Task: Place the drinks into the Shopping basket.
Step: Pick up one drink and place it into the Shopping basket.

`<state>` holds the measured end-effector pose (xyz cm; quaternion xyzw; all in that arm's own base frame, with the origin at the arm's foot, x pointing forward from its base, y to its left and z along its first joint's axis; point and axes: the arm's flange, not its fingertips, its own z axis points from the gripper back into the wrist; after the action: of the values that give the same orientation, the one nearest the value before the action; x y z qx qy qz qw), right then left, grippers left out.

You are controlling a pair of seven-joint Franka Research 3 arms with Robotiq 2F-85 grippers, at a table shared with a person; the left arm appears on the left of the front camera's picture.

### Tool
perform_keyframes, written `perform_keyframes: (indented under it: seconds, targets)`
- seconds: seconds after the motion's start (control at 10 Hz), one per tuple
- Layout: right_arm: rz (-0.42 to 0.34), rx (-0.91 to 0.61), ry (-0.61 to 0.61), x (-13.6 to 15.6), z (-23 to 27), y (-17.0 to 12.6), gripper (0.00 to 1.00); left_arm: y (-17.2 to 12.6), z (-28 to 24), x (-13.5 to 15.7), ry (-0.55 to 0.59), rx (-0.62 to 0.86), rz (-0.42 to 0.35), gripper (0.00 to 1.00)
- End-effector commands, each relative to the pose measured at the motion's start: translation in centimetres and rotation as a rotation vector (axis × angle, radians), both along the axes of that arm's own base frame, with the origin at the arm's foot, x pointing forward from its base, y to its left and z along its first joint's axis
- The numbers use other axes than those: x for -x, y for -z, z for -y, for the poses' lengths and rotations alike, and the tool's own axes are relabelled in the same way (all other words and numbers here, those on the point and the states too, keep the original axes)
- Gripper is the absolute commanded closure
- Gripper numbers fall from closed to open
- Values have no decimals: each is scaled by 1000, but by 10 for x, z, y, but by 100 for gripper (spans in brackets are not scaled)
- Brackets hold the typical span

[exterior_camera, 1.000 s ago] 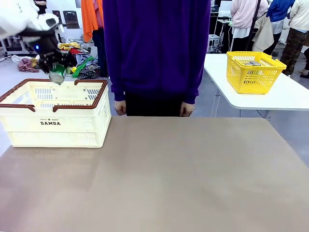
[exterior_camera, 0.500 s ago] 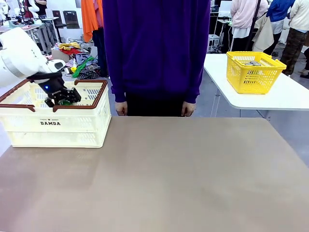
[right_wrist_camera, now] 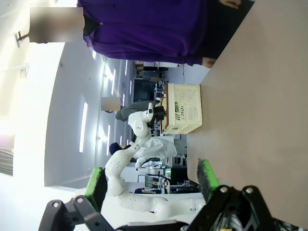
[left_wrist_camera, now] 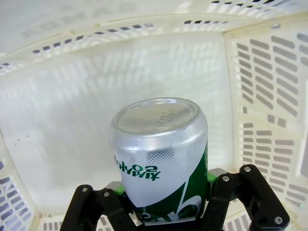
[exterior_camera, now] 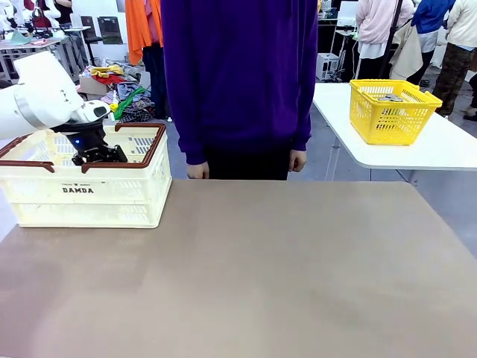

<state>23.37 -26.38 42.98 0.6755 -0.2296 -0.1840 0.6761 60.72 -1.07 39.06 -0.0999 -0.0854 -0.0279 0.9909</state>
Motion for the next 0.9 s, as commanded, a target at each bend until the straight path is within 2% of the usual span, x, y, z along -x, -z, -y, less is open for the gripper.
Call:
perform_keyframes:
  seconds: [0.0,0.2,0.3,0.4,0.5,0.8]
  targets:
    - [13,-2,-3,1,0,-2,0,-3,3,-3,-21,-59,7,100]
    - [13,-2,-3,1,0,-2,0,2,6,-4,1,-65,-14,100]
    - [13,-2,-3,1,0,-2,0,-1,7,-5,7,-49,-3,88]
    - [13,-2,-3,1,0,-2,0,-4,7,-5,0,-44,2,34]
    - [13,-2,-3,1,0,-2,0,-6,8,-5,4,-46,3,0]
    - [13,-2,-3,1,0,-2,0,-9,7,-3,2,-34,14,0]
